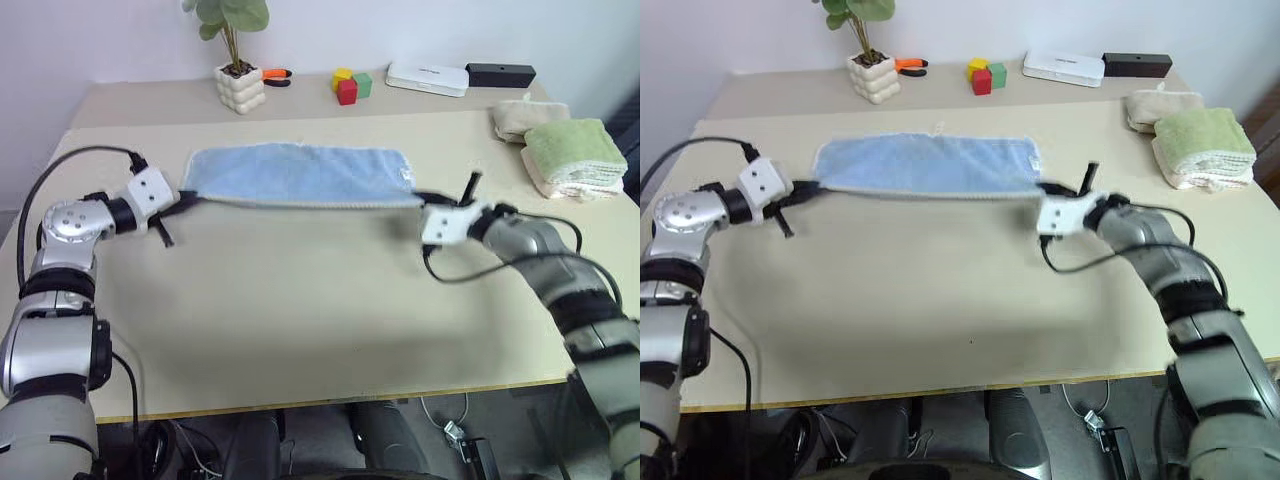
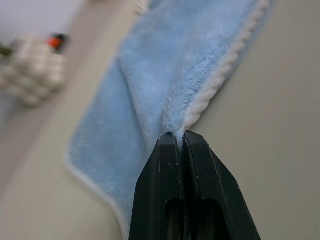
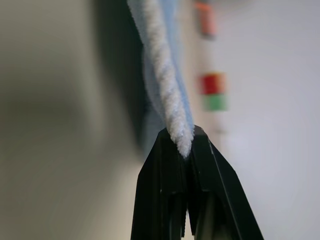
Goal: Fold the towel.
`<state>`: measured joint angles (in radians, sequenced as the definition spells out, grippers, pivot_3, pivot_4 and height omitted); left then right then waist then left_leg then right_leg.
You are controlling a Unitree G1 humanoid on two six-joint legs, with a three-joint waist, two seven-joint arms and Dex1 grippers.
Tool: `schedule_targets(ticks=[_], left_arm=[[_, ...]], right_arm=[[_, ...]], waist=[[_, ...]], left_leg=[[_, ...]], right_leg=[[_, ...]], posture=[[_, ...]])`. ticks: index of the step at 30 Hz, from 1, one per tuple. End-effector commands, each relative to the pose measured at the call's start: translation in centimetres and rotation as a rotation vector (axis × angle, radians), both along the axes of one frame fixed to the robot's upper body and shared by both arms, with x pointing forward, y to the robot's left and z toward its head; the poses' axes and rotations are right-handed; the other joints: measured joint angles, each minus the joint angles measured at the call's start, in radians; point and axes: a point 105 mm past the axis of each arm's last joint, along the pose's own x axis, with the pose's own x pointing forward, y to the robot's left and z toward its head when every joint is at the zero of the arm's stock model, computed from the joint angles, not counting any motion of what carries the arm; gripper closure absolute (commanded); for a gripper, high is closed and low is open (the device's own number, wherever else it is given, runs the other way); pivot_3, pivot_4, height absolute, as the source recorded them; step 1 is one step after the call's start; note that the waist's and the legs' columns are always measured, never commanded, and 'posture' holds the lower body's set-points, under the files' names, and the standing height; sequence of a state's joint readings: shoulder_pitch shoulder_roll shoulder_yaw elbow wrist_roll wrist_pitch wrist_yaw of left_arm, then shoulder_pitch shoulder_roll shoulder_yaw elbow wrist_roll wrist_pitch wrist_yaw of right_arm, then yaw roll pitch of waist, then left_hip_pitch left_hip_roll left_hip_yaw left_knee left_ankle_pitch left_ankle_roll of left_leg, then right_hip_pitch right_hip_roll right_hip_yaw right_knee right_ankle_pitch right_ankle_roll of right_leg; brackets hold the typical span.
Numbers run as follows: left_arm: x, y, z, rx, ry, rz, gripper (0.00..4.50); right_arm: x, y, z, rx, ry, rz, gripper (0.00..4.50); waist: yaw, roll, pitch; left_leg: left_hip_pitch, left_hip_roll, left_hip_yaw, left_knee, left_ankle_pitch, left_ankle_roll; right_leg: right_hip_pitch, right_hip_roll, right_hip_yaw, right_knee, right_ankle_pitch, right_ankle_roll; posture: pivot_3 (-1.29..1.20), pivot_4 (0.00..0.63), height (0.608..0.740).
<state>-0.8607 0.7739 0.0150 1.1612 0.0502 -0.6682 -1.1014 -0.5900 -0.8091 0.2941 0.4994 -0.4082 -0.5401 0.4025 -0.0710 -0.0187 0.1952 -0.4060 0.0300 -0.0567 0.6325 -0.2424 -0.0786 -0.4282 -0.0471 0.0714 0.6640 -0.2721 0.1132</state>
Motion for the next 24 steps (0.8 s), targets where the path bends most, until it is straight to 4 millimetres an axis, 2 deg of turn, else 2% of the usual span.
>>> schedule_targets(ticks=[1, 5, 8, 10, 13, 16, 24], left_arm=[[-1.7, 1.4, 0.9, 0.033, 0.025, -0.048, 4.50], [-3.4, 1.7, 0.6, 0.050, 0.163, -0.113, 4.50], [-4.7, 1.8, 0.0, 0.076, 0.239, -0.144, 4.50], [-5.8, 1.8, -0.5, 0.068, 0.283, -0.157, 4.50], [-8.2, 1.8, -1.7, 0.089, 0.356, -0.182, 4.50], [-10.6, 1.6, -2.5, 0.090, 0.436, -0.199, 4.50], [-14.7, 1.6, -2.8, 0.058, 0.542, -0.161, 4.50]], right_arm=[[-1.5, -1.1, 2.3, -0.001, -0.014, 0.015, 4.46], [-2.7, -1.9, 3.1, -0.015, 0.025, 0.030, 4.46], [-3.8, -2.1, 2.6, 0.009, 0.116, 0.057, 4.46], [-4.6, -3.0, 2.3, -0.032, 0.145, 0.059, 4.46], [-5.8, -4.0, 1.8, -0.069, 0.205, 0.058, 4.46], [-7.2, -4.2, 1.4, -0.100, 0.250, 0.087, 4.46], [-11.2, -4.6, 0.2, -0.127, 0.418, 0.085, 4.46]], waist=[[0.000, 0.000, 0.000], [0.002, 0.000, 0.000], [0.001, -0.001, 0.000], [0.002, 0.000, 0.000], [0.001, 0.000, 0.000], [0.002, 0.000, 0.000], [0.013, 0.000, 0.000]], left_leg=[[0.001, 0.000, 0.000, 0.001, 0.000, 0.000], [0.001, 0.000, -0.001, 0.002, 0.000, 0.000], [0.001, 0.001, -0.001, 0.002, 0.000, 0.000], [0.001, 0.001, -0.001, 0.002, 0.000, 0.000], [0.001, 0.001, -0.001, 0.002, 0.000, 0.001], [0.002, 0.002, -0.001, 0.003, 0.000, 0.001], [0.002, 0.002, 0.000, 0.005, -0.002, 0.004]], right_leg=[[0.001, 0.000, 0.000, 0.001, 0.000, 0.000], [0.002, 0.000, 0.000, 0.002, 0.000, 0.000], [0.002, 0.001, 0.000, 0.001, 0.000, 0.000], [0.002, 0.000, 0.000, 0.001, 0.000, 0.000], [0.003, 0.000, 0.000, 0.001, 0.000, 0.000], [0.003, 0.001, 0.000, 0.001, 0.000, -0.001], [0.005, 0.000, 0.000, 0.001, 0.000, -0.001]], posture=[[0.00, 0.150, 0.740], [0.00, 0.150, 0.740], [0.00, 0.150, 0.740], [0.00, 0.150, 0.740], [0.00, 0.150, 0.740], [0.00, 0.150, 0.740], [0.00, 0.150, 0.740]])
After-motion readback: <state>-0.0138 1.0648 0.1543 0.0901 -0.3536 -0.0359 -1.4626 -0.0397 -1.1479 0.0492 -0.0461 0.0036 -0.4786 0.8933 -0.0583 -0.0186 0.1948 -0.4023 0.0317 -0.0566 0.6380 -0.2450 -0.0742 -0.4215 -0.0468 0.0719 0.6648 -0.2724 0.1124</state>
